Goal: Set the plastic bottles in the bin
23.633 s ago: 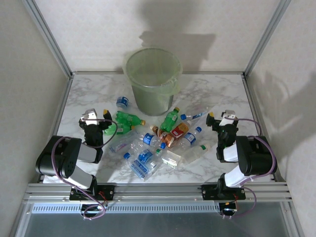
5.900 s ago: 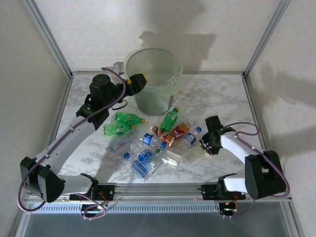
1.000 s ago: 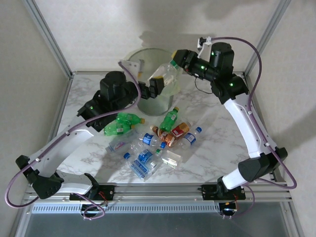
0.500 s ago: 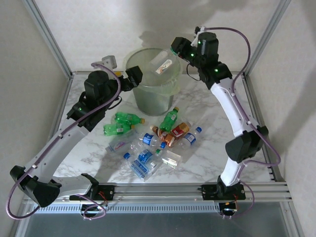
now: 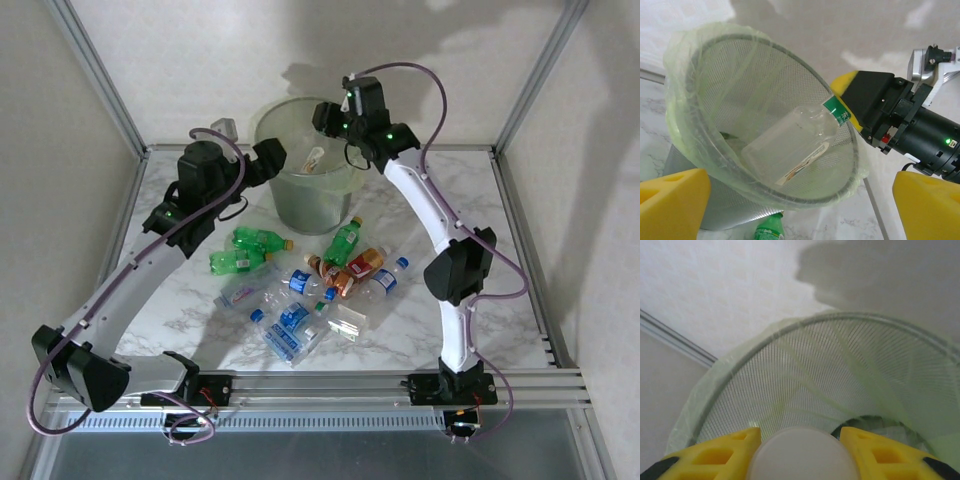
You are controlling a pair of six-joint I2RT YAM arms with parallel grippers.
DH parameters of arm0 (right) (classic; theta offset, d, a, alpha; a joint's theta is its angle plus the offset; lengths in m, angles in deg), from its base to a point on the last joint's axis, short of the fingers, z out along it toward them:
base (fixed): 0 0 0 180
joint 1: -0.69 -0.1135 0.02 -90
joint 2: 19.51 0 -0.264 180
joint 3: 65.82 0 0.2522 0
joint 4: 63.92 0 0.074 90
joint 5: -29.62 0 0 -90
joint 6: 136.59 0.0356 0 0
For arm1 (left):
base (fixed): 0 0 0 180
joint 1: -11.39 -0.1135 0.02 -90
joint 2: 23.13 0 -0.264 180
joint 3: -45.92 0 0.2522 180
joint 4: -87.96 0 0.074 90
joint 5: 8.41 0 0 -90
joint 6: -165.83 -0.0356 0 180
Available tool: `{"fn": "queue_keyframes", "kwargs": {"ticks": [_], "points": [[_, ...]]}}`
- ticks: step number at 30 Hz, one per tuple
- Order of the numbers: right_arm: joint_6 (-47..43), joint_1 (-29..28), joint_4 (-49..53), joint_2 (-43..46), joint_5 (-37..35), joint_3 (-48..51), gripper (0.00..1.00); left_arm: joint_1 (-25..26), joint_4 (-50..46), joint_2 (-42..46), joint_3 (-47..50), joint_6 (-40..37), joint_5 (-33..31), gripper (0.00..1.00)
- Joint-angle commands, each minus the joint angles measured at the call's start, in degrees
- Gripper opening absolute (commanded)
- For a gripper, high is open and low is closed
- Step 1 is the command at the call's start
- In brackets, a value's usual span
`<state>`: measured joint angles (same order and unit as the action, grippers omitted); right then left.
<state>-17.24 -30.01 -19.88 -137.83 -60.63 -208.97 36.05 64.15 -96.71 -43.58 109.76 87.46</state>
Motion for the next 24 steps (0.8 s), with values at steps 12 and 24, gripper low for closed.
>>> {"fn": "queue_keyframes", "kwargs": {"ticks": [12,24], "points": [[-4.2,-1.0,7.8,-4.2,0.9,-3.8,0.09,-1.3,1.8,-0.9,-0.5,2.4,3.4,0.90],[-4.6,-1.5,7.2,0.9,5.2,2.8,0.06,-1.6,1.7,-1.7,-0.8,3.1,4.2,0.89]]}}
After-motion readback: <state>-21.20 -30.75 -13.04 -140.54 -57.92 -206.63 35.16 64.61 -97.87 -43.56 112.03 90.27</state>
